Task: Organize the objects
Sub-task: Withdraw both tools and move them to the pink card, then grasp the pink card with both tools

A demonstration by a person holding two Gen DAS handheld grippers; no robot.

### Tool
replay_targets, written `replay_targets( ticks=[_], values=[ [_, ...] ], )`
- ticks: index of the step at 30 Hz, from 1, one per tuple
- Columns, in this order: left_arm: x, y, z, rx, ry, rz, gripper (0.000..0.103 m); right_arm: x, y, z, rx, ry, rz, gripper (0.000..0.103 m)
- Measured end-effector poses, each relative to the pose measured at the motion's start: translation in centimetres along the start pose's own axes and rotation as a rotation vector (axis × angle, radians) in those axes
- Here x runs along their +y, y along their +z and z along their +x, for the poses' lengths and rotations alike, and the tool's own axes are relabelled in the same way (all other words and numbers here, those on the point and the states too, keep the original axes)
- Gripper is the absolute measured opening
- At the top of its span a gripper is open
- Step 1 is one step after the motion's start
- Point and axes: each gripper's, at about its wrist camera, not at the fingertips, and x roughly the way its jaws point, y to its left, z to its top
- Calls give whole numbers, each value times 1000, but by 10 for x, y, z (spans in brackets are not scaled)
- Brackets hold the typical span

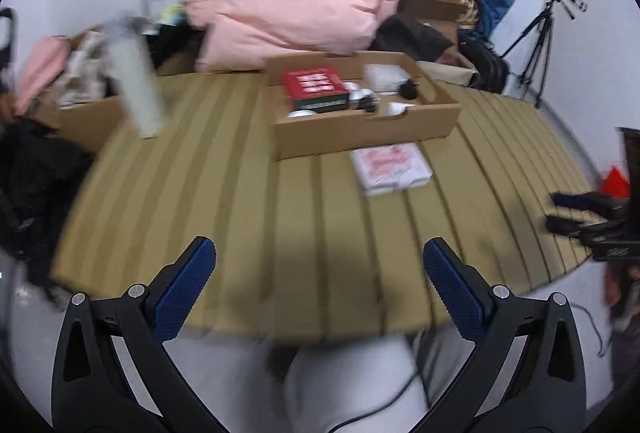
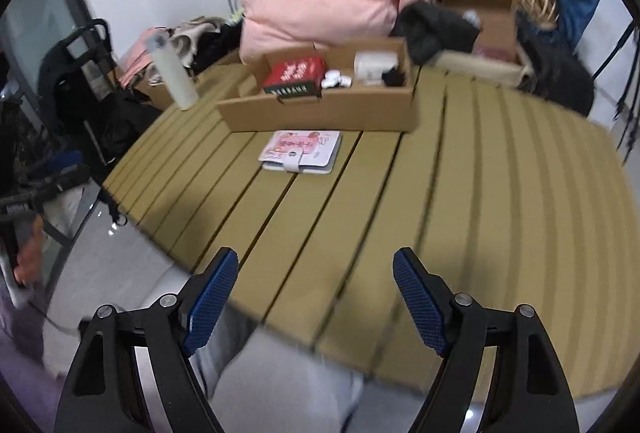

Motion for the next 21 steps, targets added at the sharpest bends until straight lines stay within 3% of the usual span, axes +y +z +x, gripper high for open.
replay_targets(
  ticks=[3,5,9,13,14,21],
  values=[
    [-11,18,65,25,-51,-24,90,-11,26,60,7,24,49,69],
    [-23,27,109,58,-105,-21,88,-18,47,97,4,18,72,61],
    [-38,32,167,120,-105,-4,52,-26,69,150,12,32,96,58],
    [-37,30,184,107,-166,-38,39,-26,75,180,10,44,107,41],
    [-37,29,183,103,-168,-36,38,-23,76,180,6,49,82,32],
    [-38,26,171,97,-139,-48,22,-19,77,177,12,46,54,27]
  ],
)
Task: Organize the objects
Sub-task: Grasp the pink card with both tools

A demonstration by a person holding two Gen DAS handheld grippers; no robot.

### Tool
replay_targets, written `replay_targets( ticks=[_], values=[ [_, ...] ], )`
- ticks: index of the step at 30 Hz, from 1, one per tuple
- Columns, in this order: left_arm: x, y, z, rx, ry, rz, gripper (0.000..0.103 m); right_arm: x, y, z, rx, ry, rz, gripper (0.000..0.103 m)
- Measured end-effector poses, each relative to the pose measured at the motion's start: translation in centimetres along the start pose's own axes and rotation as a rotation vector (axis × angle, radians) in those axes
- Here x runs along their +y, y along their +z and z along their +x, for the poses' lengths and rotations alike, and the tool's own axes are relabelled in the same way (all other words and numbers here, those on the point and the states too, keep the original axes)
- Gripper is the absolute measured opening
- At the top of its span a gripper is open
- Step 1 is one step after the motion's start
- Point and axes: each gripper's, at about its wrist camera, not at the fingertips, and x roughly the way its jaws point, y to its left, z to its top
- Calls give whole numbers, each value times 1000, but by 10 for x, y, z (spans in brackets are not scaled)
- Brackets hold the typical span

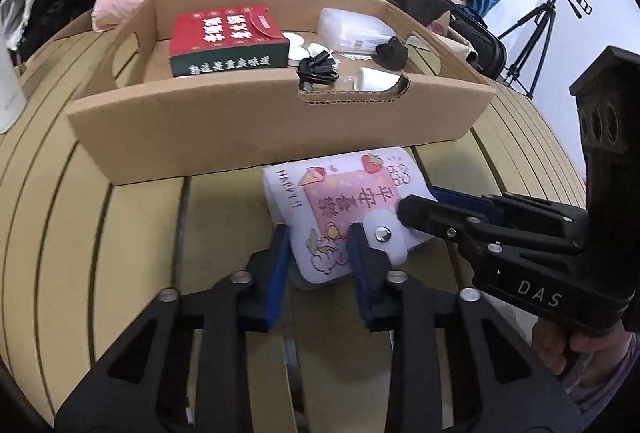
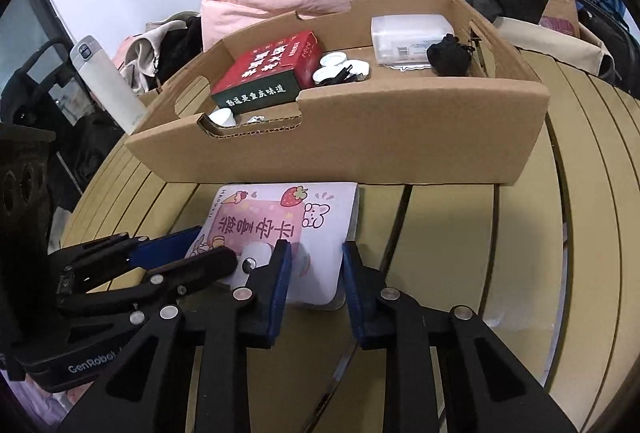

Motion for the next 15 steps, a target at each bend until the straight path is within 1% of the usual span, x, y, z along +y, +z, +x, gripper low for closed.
replay_targets(
  ticks=[2,4,5,8,10,12,15],
  values=[
    [-6,-7,-18,-6,6,7,22,8,-1,-5,20,-9,-5,27],
    [-14,-20,-44,-18,1,0,22,19,-9,-24,13,-2,-31,26],
    [-17,-30,-60,-16,-14,-13,22,28,-20,-44,1,8,-56,23],
    [-32,-63,-114,-40,-43,-50,19,47,-51,-89,-14,30,-80,22],
    [-46,-82,-144,-65,-26,-52,19,61,-77,-120,-27,33,-81,21],
    [-61,-99,-172,-95,5,-30,19,78,-102,-150,-45,39,-95,21],
    [-73,-114,-207,-140,-2,-16,18,96,-127,-185,-81,44,-119,21]
  ],
)
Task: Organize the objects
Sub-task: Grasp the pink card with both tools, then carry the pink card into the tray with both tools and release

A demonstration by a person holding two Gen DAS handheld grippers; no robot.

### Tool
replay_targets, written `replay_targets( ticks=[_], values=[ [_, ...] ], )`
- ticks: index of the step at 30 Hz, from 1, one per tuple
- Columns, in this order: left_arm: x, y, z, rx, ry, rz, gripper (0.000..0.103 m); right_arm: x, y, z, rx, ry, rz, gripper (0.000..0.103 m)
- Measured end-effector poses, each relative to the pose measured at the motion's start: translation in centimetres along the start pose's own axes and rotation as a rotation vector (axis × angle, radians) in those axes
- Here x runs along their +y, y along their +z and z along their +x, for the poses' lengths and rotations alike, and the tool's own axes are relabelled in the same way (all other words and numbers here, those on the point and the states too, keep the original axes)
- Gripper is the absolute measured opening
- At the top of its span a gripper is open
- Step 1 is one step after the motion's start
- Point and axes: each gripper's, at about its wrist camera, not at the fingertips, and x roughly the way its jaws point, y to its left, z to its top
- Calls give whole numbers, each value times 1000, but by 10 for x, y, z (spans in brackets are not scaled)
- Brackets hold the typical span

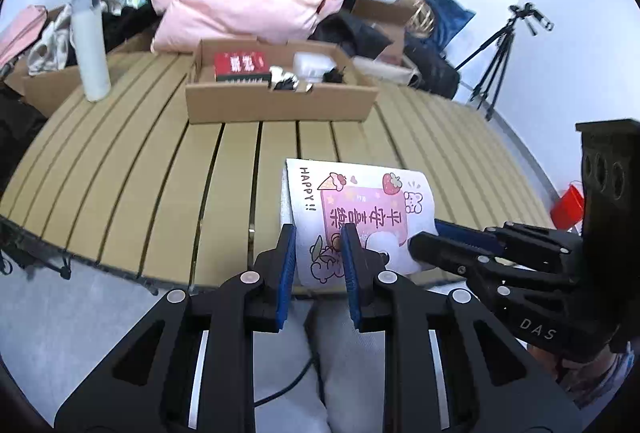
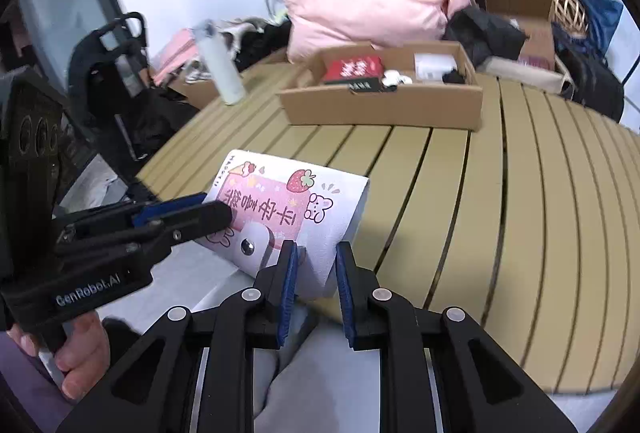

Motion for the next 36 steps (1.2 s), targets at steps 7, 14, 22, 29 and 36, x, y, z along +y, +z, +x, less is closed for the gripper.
replay_targets(
  ticks=[7,14,22,29,36],
  values=[
    [-17,8,-32,-86,18,42,18,17,-3,-40,-78,1,-4,21],
    [-8,69,-14,-160,44,86,18,3,46,-25,-114,14,-21,21],
    [38,188,65,-173,31,60,15,-42,189,51,-111,66,-48,21],
    [87,217,179,-16,27,2,15,-100,235,191,131,134,55,21],
    [103,193,273,191,51,-12,19,-141,218,260,277,32,122,22]
  ],
)
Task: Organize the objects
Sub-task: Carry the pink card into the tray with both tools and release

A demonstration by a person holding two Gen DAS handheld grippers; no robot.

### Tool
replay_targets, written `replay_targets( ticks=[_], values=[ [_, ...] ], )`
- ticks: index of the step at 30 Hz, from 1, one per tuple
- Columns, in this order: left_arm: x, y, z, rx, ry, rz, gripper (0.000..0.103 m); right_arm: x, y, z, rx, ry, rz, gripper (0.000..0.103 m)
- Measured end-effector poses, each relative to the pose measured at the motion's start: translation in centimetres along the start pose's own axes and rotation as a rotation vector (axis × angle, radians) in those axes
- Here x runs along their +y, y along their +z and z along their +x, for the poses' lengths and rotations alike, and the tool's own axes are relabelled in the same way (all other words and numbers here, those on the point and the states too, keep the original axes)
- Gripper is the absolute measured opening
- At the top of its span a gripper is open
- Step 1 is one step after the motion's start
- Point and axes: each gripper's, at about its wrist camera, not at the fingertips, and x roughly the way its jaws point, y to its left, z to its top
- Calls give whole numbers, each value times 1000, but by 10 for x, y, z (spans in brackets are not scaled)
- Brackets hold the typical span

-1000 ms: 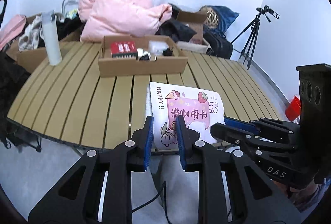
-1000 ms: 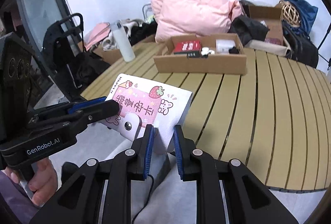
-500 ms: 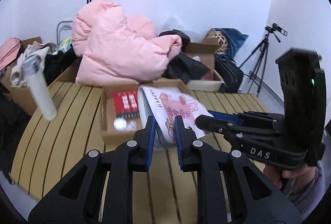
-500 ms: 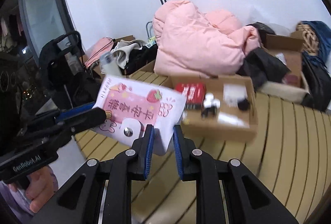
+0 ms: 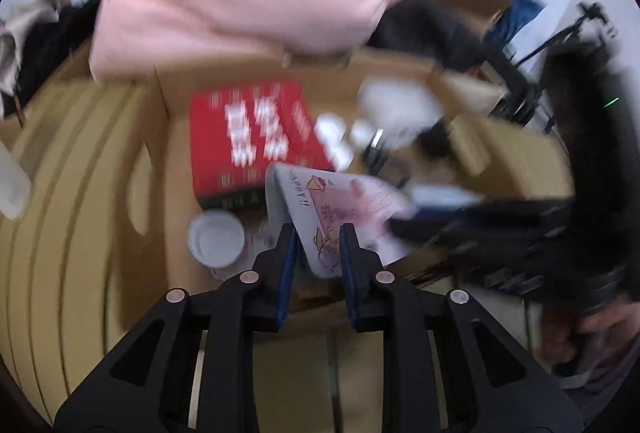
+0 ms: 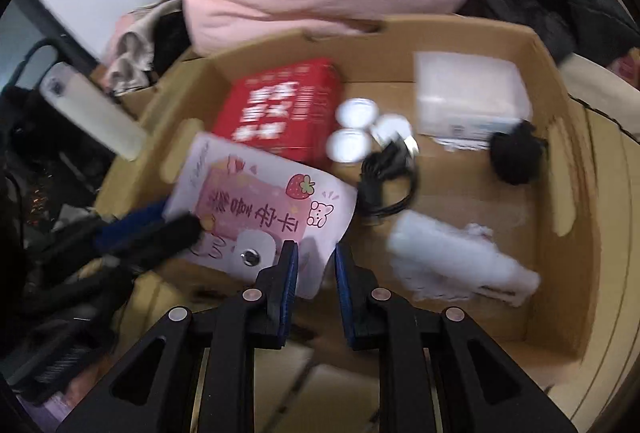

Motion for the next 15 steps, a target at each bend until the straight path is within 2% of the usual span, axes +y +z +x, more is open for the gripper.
replay_targets(
  ticks=[1,2,3,5,7,8,9,13,15],
  values=[
    [5,-1,6,7,-16,-14,22,-5,1,0,-1,-3,11,22],
    [12,-2,6,-9,-37,-41,33,-9,2,-3,-11,-8,16,22],
    [15,-2,4,-3,-28,-47,37,-9,4,-11,-36,-15,5,22],
    [22,-2,-10,-25,-24,-64,38,-7,3,-28,-79,-54,-21,22],
    [25,0,-36,-76,-15,-65,53,-4,4,-46,-112,-77,-39,22],
    [25,3,-52,-107,8,-59,61,-2,5,-60,-132,-96,-50,22],
    [23,5,-72,-140,47,-47,65,0,5,-68,-145,-109,-55,22],
    [13,7,-139,-198,136,-21,67,11,-1,-115,-191,-163,-66,23],
    [8,-1,-181,-181,159,-15,71,23,-16,-146,-179,-126,-89,23]
  ],
)
